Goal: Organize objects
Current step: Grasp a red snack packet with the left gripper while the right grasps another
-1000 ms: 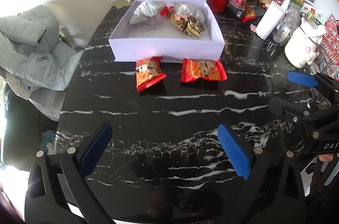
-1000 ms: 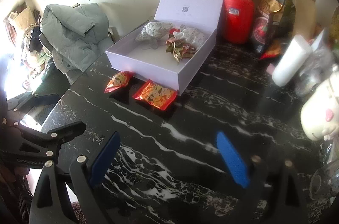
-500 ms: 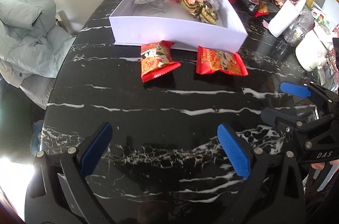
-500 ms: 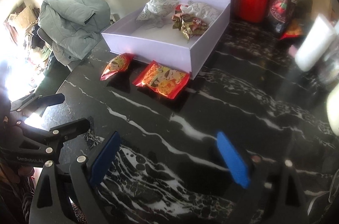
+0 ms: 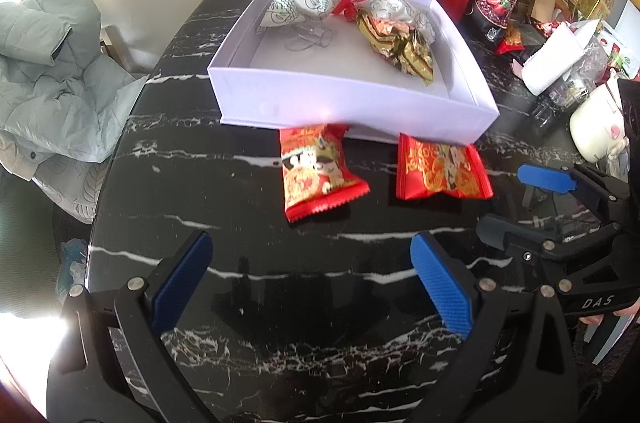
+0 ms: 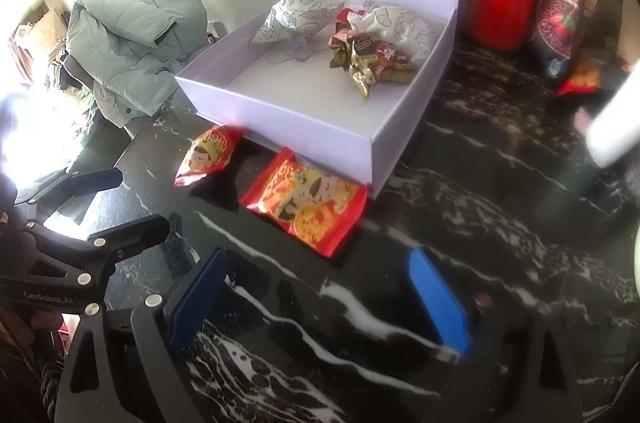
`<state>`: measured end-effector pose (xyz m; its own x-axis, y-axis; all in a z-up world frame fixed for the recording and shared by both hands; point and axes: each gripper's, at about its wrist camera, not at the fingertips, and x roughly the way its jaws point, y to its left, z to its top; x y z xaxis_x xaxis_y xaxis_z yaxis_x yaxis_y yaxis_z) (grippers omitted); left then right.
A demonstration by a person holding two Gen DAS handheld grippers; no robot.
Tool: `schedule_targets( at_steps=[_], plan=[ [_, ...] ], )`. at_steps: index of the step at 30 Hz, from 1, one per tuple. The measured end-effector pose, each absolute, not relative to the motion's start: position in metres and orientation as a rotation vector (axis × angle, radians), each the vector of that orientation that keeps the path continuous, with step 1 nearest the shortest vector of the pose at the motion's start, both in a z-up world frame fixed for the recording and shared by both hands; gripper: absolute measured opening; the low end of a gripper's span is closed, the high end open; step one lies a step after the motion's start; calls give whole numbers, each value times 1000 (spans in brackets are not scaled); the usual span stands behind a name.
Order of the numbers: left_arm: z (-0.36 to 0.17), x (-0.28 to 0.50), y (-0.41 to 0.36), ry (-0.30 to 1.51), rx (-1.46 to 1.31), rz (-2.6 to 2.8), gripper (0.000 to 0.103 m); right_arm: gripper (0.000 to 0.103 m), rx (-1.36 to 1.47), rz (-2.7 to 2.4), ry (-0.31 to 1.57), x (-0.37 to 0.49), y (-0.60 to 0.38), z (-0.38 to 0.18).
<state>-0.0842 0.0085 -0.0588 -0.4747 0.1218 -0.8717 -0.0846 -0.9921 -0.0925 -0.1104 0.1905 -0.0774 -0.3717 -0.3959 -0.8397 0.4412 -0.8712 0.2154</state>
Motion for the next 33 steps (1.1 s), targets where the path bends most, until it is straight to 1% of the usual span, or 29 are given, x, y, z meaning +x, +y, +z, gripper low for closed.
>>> schedule_targets(
  at_steps=[15, 22, 25, 28, 29, 30, 31, 33],
  plan=[
    [-57, -124, 0, -7, -1515, 2606, 100, 94, 1378, -2211, -4, -147, 172, -82],
    [-71, -139, -5, -14, -1549, 2575, 99, 94, 1419, -2213, -12, -158, 166, -91],
    [-76, -142, -4, -14, -1558, 2561, 97, 94, 1425, -2203, 2, -159, 164, -96],
    [-80, -144, 0, -8, -1547, 2551, 93, 94, 1419, -2207, 10, -158, 164, -98],
    [-80, -145, 1, -8, -1544, 2548, 89, 94, 1412, -2213, 11, -159, 165, -98],
    [-81, -146, 2, -9, -1542, 2545, 83, 91, 1410, -2215, 10, -159, 166, -98],
    [-82, -147, 3, -15, -1539, 2540, 81, 88, 1400, -2219, 7, -158, 167, -98],
    [-85, -148, 5, -26, -1535, 2528, 72, 80, 1392, -2225, 12, -158, 169, -97]
  ],
)
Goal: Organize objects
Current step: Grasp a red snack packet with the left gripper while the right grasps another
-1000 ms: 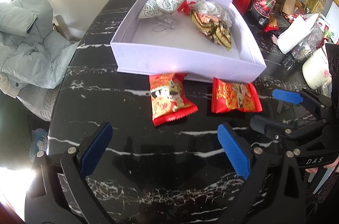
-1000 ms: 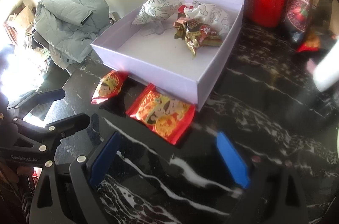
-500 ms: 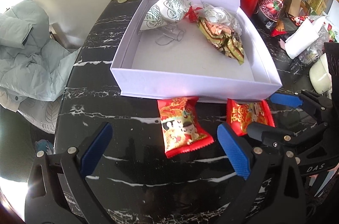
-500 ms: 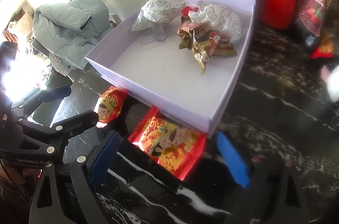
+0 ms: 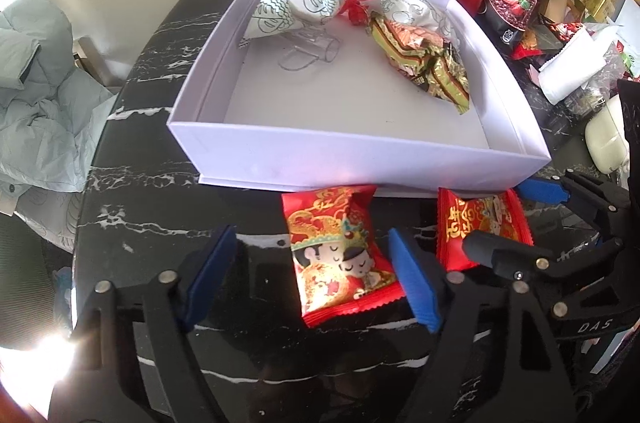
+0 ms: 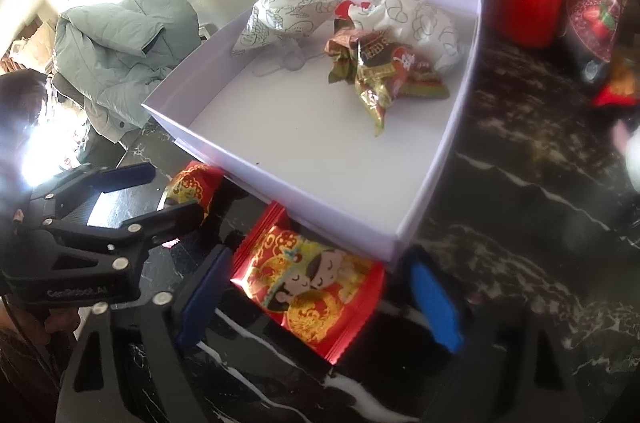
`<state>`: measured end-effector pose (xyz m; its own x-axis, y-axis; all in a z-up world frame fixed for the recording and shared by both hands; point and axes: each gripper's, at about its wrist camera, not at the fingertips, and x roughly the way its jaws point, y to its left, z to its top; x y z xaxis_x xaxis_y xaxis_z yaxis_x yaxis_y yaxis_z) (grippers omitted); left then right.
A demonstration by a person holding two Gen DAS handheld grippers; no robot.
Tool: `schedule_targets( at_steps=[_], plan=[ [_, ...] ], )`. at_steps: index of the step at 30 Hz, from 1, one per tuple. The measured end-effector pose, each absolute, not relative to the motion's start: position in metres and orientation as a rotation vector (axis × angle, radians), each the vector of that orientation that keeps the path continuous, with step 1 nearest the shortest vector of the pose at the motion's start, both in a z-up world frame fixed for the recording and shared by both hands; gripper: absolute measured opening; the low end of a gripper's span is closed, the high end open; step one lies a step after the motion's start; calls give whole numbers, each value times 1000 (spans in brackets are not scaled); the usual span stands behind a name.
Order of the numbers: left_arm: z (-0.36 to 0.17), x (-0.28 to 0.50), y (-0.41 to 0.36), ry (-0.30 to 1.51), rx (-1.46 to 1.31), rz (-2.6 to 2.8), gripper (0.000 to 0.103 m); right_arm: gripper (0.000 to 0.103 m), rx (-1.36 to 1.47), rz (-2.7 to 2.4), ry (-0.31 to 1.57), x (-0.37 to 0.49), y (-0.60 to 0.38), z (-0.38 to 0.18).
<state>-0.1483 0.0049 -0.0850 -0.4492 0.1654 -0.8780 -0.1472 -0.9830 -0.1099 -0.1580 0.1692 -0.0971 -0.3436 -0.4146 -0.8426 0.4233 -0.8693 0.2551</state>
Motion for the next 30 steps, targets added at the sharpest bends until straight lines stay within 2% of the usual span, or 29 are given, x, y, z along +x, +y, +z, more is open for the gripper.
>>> schedule_targets(
  at_steps=[1, 3, 4, 5, 9, 26, 29, 30],
  plan=[
    [-86, -149, 6, -29, -1534, 2522, 69, 78, 1390, -2230, 19, -158, 170, -97],
    [-90, -149, 9, -36, -1536, 2505, 53, 72, 1383, -2232, 26, -156, 173, -96],
    [-89, -148, 11, -25, -1516, 2515, 51, 70, 1380, -2233, 30, -155, 174, -96],
    [-90, -147, 13, -19, -1506, 2513, 42, 67, 1377, -2234, 33, -154, 175, -96],
    [-90, -141, 19, 3, -1495, 2508, 33, 59, 1371, -2232, 24, -147, 182, -95],
    [-85, -89, 49, 23, -1479, 2441, 32, 58, 1348, -2191, 95, -94, 207, -95],
    [-85, -80, 53, 21, -1477, 2438, 32, 61, 1334, -2192, 133, -83, 209, -94],
    [-85, -78, 54, 24, -1475, 2439, 32, 66, 1328, -2191, 139, -80, 209, -94]
  ],
)
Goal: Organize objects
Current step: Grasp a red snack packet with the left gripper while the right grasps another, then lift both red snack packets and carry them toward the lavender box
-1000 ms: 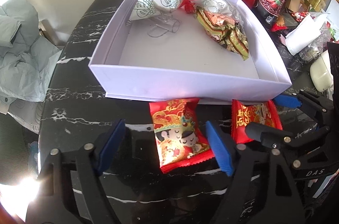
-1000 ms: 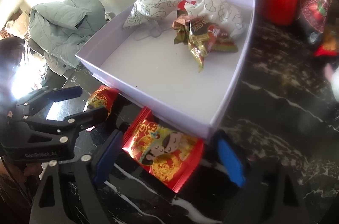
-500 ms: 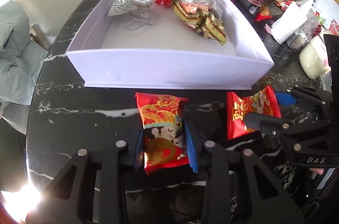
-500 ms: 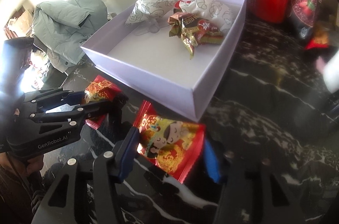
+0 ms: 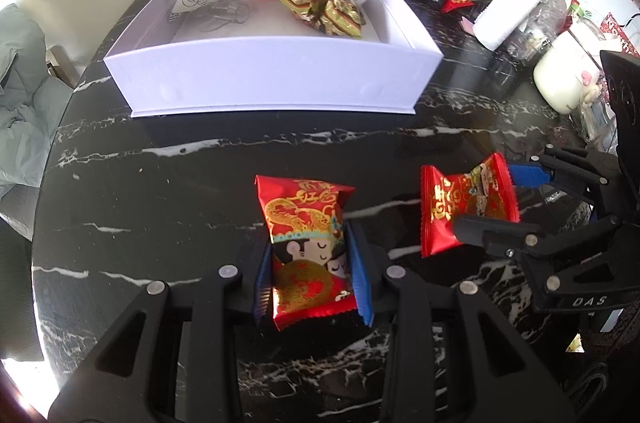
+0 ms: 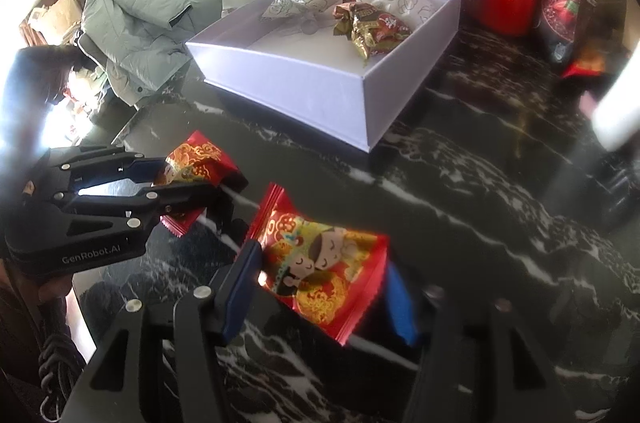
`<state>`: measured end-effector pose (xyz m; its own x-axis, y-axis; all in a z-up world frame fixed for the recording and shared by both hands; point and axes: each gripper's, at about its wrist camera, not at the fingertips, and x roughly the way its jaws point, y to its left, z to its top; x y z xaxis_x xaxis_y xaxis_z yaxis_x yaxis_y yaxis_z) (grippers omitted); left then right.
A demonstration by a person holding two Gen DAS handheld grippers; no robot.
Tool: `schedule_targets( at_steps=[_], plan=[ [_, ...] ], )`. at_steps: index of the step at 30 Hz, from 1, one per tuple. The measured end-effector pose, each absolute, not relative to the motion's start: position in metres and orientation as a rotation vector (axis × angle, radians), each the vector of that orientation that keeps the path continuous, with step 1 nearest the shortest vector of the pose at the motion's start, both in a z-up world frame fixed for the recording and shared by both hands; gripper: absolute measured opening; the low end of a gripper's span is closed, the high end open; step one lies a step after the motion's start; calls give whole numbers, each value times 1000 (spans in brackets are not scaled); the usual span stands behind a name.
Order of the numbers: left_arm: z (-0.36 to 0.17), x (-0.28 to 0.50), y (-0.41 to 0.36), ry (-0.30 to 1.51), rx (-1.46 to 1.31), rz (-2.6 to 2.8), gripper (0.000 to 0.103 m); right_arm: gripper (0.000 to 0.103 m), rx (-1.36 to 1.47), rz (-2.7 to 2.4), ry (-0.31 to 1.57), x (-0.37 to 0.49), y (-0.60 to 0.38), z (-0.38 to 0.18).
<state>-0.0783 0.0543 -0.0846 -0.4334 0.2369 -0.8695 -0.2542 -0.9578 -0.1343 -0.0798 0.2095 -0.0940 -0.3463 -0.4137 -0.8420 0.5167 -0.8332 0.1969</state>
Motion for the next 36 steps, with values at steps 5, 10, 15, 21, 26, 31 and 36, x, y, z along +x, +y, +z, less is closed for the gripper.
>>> schedule_targets(
  at_steps=[5, 10, 15, 21, 26, 31, 36],
  plan=[
    [-86, -73, 57, 20, -1471, 2446, 32, 85, 1310, -2208, 114, -68, 211, -94],
    [-87, -67, 55, 21, -1464, 2446, 32, 86, 1242, -2221, 139, -59, 203, -90],
    [-87, -66, 53, 16, -1467, 2449, 32, 86, 1210, -2201, 232, -52, 197, -87],
    [-87, -65, 50, 15, -1469, 2451, 32, 86, 1183, -2207, 246, -47, 197, -85],
    [-87, -65, 49, 9, -1468, 2450, 32, 86, 1137, -2209, 263, -58, 194, -83],
    [-87, -64, 49, 9, -1469, 2450, 32, 86, 1150, -2129, 286, -66, 185, -89],
    [-87, -63, 51, 33, -1461, 2459, 32, 75, 1175, -2119, 326, -62, 182, -96]
  ],
)
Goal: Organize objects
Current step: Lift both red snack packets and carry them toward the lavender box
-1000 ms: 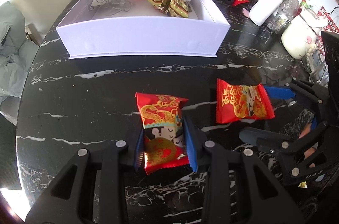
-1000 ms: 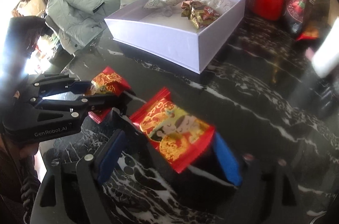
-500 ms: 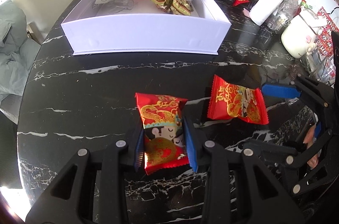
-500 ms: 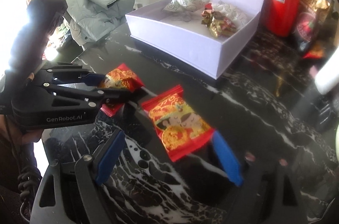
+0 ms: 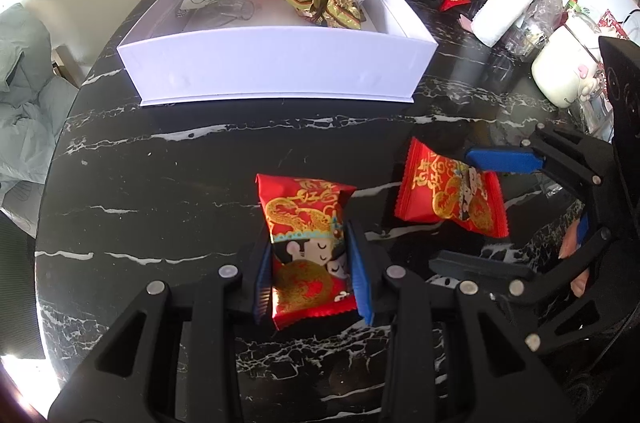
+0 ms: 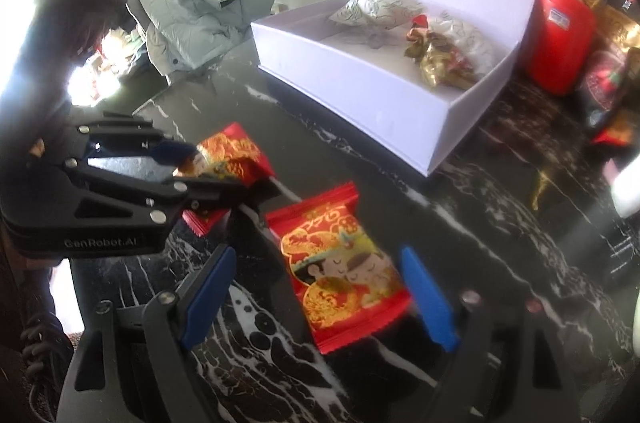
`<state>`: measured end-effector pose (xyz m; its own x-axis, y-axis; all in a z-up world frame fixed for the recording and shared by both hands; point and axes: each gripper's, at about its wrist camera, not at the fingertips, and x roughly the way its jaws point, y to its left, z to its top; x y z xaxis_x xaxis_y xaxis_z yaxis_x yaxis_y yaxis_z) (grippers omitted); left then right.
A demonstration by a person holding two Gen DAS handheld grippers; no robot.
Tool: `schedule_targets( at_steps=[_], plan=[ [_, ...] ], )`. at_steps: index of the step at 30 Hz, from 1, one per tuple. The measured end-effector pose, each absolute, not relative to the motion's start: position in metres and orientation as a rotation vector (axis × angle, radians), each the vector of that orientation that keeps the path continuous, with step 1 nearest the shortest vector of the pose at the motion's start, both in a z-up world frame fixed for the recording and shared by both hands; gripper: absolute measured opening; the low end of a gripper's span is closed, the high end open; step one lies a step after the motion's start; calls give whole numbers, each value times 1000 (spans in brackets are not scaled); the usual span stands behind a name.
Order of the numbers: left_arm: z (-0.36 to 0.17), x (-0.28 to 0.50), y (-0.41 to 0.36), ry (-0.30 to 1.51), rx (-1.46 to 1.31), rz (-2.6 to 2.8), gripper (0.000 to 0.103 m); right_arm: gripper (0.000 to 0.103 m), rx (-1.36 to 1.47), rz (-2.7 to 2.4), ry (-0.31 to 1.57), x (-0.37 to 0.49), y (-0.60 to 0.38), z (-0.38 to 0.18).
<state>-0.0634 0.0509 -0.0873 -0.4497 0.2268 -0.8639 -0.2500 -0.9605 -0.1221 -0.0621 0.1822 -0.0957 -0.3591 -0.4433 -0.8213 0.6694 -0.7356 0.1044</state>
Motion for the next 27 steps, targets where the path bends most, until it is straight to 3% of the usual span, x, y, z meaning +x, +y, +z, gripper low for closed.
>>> schedule_targets(
  at_steps=[5, 27],
  plan=[
    [-88, -63, 51, 35, -1457, 2465, 32, 51, 1180, -2156, 356, -61, 186, -98],
    [-87, -55, 54, 69, -1483, 2476, 32, 43, 1185, -2163, 355, -55, 185, -97]
  ],
)
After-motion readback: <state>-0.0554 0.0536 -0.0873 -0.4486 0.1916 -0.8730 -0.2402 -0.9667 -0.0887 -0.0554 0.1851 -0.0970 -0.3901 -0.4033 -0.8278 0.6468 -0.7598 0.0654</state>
